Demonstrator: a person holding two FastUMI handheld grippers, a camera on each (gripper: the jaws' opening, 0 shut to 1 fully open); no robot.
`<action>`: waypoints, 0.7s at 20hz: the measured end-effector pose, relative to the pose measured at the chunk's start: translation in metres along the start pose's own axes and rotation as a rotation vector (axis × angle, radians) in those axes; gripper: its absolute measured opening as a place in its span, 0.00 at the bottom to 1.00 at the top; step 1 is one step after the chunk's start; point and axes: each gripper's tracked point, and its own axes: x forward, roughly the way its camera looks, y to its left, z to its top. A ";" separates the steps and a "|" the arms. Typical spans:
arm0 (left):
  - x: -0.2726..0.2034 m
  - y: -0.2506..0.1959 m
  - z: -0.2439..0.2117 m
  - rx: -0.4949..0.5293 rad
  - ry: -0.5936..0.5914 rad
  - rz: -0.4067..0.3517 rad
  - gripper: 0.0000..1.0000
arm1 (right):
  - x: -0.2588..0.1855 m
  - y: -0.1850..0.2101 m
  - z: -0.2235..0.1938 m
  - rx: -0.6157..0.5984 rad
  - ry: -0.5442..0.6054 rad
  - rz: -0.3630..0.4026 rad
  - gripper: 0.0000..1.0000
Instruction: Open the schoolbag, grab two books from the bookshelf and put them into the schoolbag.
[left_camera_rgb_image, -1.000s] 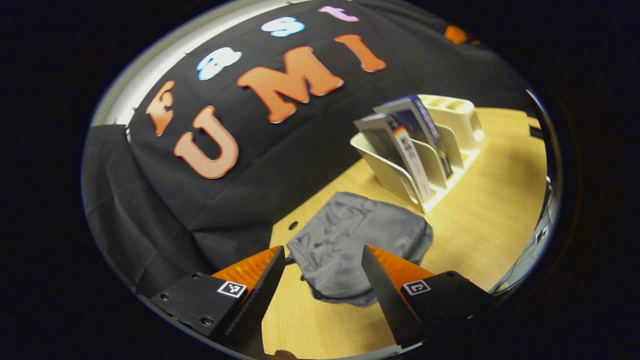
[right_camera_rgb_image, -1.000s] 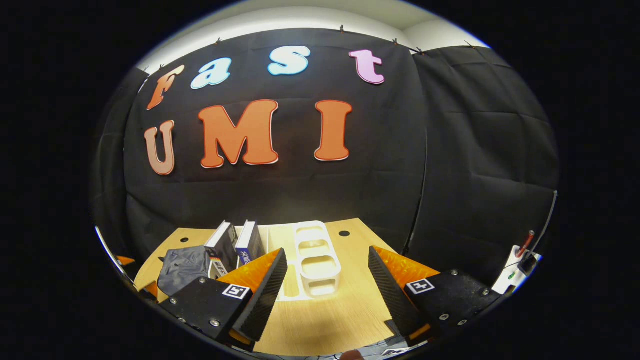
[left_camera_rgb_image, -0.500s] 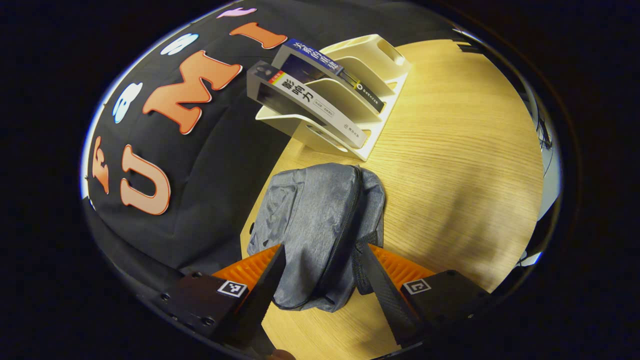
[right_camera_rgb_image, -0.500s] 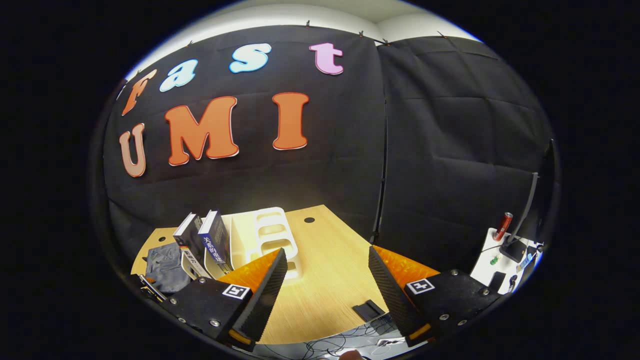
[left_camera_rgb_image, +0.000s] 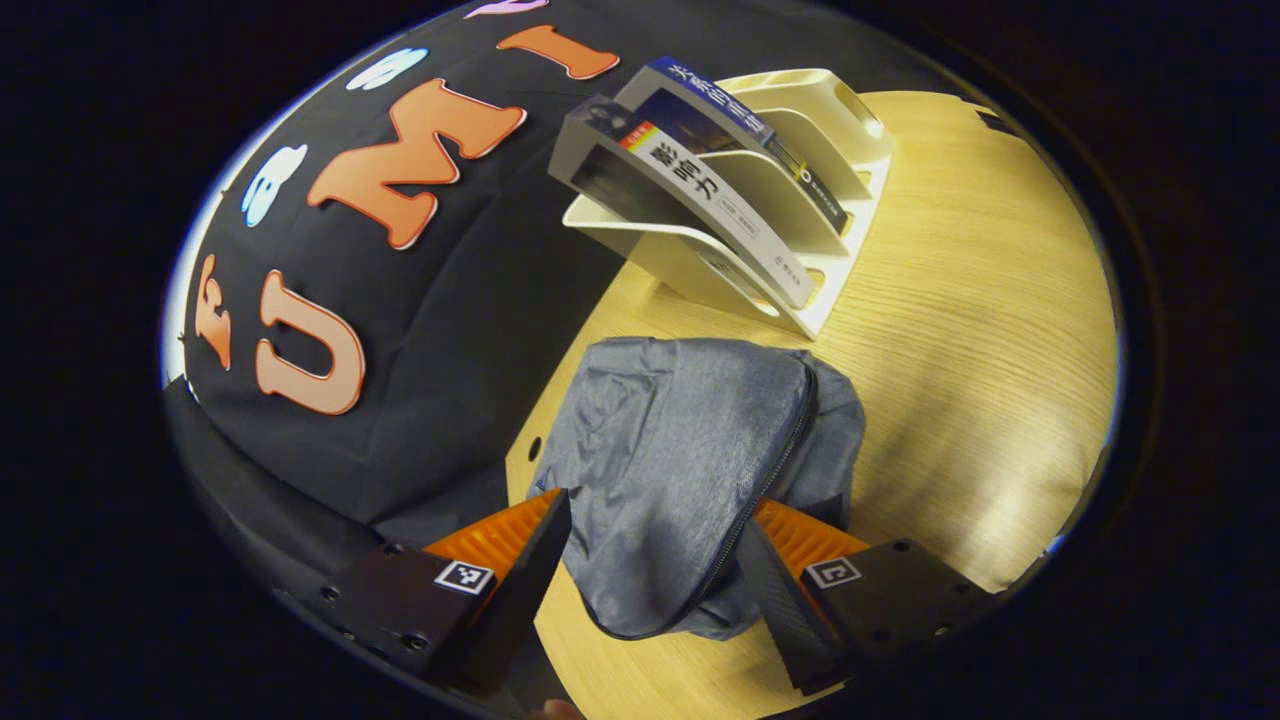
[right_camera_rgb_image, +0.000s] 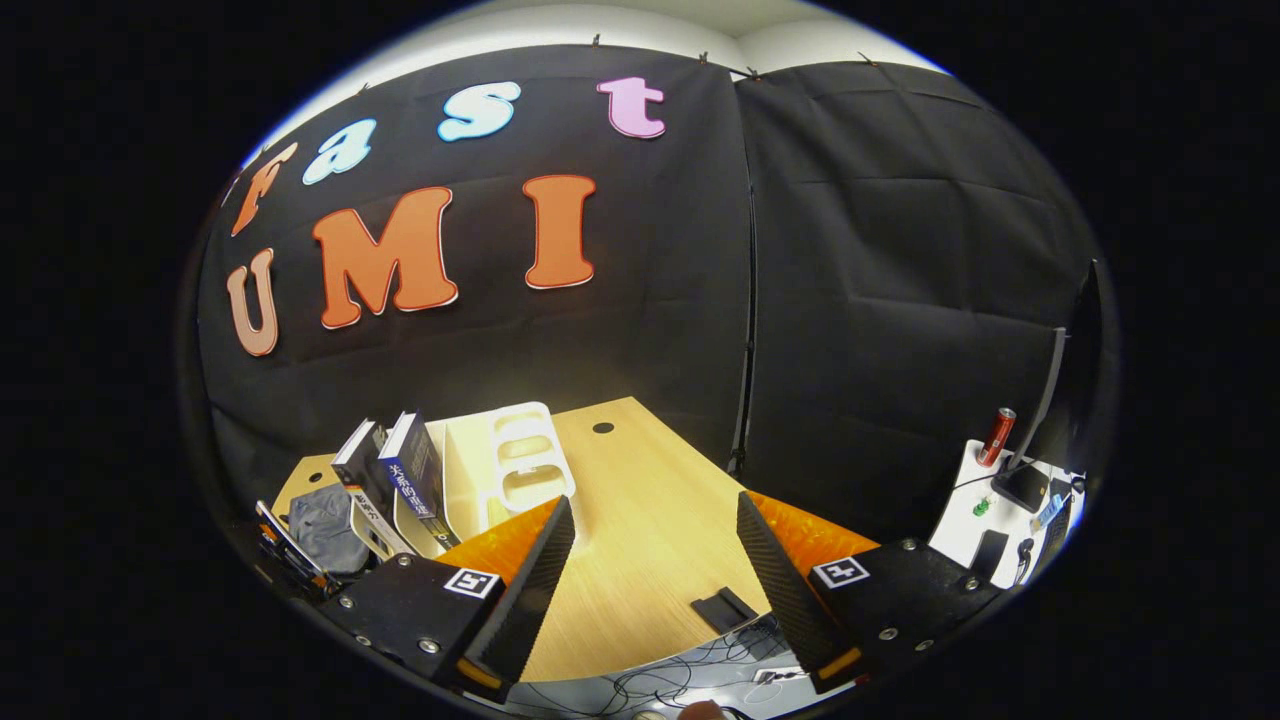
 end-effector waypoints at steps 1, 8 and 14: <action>-0.001 0.005 0.006 -0.004 -0.007 0.010 0.97 | -0.002 0.002 0.002 0.006 -0.005 0.010 0.98; 0.021 -0.022 0.008 -0.009 0.011 -0.095 0.74 | 0.004 0.027 0.007 -0.043 -0.012 0.031 0.98; 0.020 -0.025 0.018 0.056 0.016 -0.153 0.06 | 0.003 0.051 0.001 0.023 0.018 0.077 0.98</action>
